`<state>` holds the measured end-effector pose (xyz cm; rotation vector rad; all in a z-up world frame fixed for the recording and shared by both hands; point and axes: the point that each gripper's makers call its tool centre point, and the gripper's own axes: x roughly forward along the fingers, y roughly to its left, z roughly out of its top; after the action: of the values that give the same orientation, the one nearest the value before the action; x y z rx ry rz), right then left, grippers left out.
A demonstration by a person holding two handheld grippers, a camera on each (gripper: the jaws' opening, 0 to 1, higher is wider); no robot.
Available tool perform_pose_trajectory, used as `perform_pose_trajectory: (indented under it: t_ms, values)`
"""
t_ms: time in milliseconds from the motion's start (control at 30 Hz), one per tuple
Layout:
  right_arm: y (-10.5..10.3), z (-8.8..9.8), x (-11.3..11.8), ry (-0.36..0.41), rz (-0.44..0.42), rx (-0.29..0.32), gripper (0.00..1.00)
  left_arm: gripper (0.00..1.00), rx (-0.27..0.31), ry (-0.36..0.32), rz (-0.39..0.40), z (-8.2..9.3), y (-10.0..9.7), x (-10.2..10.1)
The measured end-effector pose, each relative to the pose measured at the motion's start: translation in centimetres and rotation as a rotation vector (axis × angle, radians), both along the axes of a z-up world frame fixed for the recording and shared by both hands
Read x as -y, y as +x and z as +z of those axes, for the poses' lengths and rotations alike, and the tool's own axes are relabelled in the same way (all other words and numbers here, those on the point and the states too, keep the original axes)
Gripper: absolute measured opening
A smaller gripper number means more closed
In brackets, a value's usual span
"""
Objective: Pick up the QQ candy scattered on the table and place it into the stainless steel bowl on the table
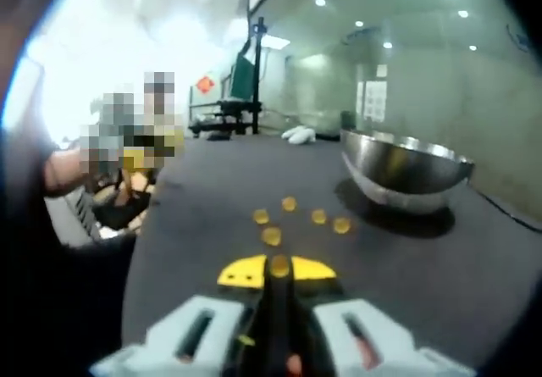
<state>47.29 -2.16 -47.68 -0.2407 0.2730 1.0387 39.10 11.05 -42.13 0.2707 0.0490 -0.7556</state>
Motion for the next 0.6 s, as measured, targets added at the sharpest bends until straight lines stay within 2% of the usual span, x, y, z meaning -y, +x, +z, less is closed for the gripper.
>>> perform_pose_trajectory:
  t_ms: [467,600]
  values:
    - [0.44,0.04,0.33,-0.011,-0.019,0.01,0.1,0.28,0.005,-0.003,0.005,0.29,0.08,-0.29]
    - [0.84,0.84,0.68,-0.025,-0.024,0.041,0.1,0.28,0.007,-0.003,0.004,0.4,0.29,-0.37]
